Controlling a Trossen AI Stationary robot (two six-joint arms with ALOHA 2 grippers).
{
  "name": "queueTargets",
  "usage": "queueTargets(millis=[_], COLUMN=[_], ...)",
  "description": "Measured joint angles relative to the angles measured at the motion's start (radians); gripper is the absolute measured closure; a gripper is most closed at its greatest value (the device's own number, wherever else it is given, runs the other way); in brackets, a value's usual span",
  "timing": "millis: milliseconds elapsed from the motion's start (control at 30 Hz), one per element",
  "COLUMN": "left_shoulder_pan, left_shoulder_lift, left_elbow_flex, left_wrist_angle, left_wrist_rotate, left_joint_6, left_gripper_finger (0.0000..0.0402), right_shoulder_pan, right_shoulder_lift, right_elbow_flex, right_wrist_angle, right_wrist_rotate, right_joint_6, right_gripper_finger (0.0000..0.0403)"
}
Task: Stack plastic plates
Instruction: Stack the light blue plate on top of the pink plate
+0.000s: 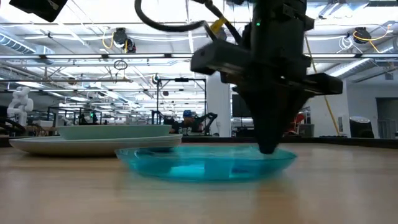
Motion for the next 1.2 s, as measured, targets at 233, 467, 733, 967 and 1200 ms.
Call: queueTargets(millis=[233, 467, 733, 967, 1200], left_shoulder_pan=[0.0, 0.0, 0.001, 0.013, 0.036], left_shoulder_lift=[0.0, 0.0, 0.0, 0.0, -0.001], left_elbow_flex=[0.0, 0.0, 0.0, 0.0, 0.0], left_wrist_angle=[0.0, 0.0, 0.0, -0.001, -0.009], left_wrist_rotate=[0.0, -0.026, -0.115, -0.2, -0.229], left_joint_6=[0.001, 0.001, 0.017, 0.0, -0.018], left_gripper_finger=[0.0286, 0.0286, 0.0286, 0.0286, 0.0286], right_shoulder_pan=[0.0, -0.003, -0.028, -0.148, -0.334], right_shoulder_lift=[-0.028, -0.038, -0.164, -0.279, -0.3], right_elbow_flex=[0.0, 0.0, 0.0, 0.0, 0.0], right_wrist_angle=[-0.003, 0.004, 0.006, 0.015, 0.147], right_wrist_rotate=[0.047, 0.084, 0.125, 0.125, 0.03], right_joint_6=[-0.011, -0.1, -0.284, -0.529, -0.798], right_gripper_finger=[0.0402, 0.0402, 0.0403, 0.0403, 0.0403])
